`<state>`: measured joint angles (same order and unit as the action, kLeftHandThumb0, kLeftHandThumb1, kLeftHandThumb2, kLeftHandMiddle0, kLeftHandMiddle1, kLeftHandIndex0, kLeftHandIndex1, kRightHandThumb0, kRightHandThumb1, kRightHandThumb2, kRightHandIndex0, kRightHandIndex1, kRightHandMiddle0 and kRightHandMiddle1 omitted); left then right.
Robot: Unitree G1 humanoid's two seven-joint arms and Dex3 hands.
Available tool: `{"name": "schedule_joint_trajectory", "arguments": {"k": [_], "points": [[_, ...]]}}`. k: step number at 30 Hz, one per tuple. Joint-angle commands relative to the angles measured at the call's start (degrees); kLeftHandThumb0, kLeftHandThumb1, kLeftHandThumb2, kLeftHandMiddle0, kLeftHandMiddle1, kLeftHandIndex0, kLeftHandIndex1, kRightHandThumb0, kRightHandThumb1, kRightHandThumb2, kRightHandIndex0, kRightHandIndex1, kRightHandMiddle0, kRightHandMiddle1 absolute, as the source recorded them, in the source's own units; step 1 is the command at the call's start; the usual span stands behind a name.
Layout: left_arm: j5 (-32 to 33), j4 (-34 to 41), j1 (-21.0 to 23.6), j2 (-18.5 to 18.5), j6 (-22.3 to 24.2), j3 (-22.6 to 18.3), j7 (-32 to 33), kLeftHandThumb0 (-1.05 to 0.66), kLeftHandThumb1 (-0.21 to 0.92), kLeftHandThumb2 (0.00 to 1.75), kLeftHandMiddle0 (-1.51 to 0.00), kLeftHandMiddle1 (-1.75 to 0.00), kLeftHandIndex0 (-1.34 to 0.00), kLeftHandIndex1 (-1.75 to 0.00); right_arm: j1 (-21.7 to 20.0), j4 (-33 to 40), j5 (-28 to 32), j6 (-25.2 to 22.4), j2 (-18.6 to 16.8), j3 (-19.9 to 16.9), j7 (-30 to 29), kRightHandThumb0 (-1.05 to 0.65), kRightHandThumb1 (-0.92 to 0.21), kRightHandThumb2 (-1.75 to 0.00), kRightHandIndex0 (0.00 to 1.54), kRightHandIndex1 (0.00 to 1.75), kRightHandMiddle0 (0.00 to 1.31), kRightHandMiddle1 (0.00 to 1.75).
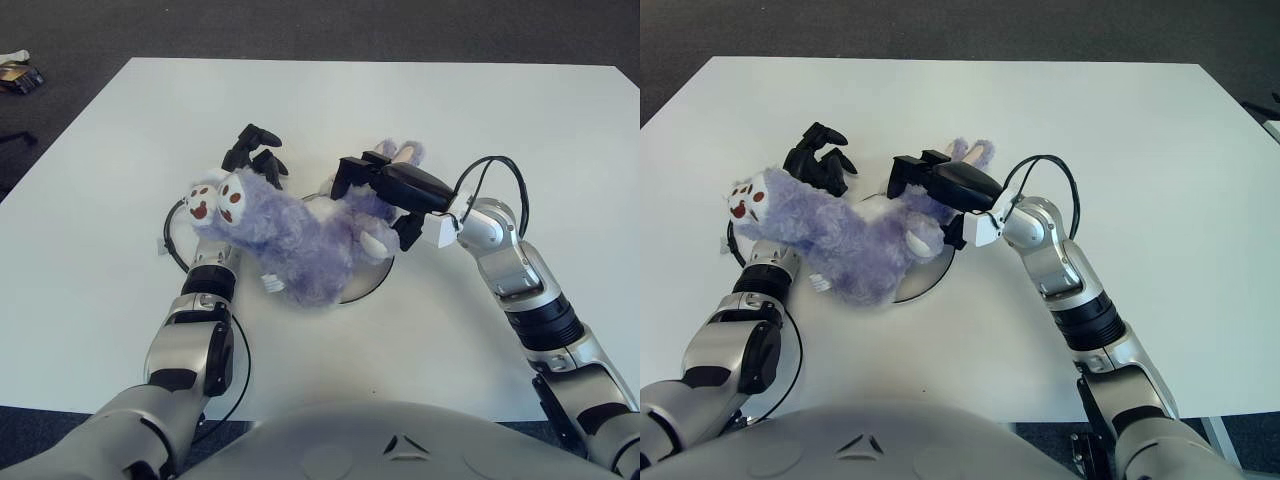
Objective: Put the doll into the plate.
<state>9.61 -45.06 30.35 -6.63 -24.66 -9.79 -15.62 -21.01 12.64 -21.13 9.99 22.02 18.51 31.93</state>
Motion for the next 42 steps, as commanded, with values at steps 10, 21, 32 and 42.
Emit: {"name": "schedule_joint_trajectory", "arguments": {"k": [10, 21, 32, 42], "points": [[-0.97, -1.44, -2.75, 0.71, 1.61, 0.35, 1.38, -0.01, 0.35, 1.28, -0.66, -1.68, -0.31, -1.75, -1.0, -3.38, 0.35, 5.43, 2.5, -0.65, -0.4, 0.12, -0.27, -1.43, 0.0, 0.65, 0.03, 1.23], [-0.62, -1.9, -2.44, 1.11, 1.41, 0.02, 1.75, -0.01, 0.33, 1.29, -0.68, -1.65, -0.33, -1.75, -5.29, -9.74, 3.49, 12.5, 6.03, -2.75, 1.07, 0.17, -0.24, -1.42, 0.0, 0.57, 0.0, 1.15], [1.0, -1.98, -2.17, 1.4, 1.97, -0.81, 0.61, -0.01, 0.32, 1.31, -0.69, -1.65, -0.34, -1.75, -5.38, -8.32, 7.99, 8.39, 7.1, -5.19, 3.8, -0.03, -0.15, -1.32, 0.0, 0.68, 0.0, 1.18], [0.22, -1.3, -2.52, 1.04, 2.62, -0.18, 1.12, -0.01, 0.32, 1.29, -0.7, -1.62, -0.34, -1.75, -7.21, -3.49, 14.01, -1.92, 9.54, -8.21, 9.92, 0.01, -0.12, -1.32, 0.0, 0.59, 0.0, 1.16]]}}
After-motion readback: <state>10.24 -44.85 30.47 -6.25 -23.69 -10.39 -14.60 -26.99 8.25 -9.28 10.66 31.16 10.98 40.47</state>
